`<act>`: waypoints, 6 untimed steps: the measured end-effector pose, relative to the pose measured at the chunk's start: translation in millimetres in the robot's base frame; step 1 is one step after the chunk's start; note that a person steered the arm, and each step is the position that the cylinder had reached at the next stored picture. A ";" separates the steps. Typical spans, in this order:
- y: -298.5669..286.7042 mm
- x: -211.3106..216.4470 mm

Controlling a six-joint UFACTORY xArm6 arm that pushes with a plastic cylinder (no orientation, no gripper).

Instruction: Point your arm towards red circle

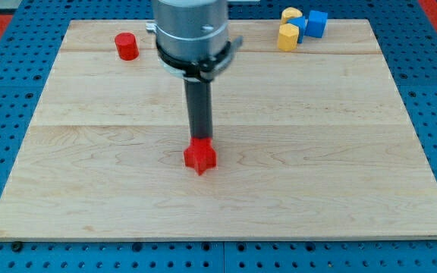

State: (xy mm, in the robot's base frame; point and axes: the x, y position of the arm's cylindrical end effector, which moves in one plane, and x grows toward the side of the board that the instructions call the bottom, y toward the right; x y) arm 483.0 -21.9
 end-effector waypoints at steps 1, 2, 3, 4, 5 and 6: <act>0.0 31.6; 0.0 54.5; -19.8 27.7; -41.6 -56.2; -39.5 -126.9; -44.9 -188.5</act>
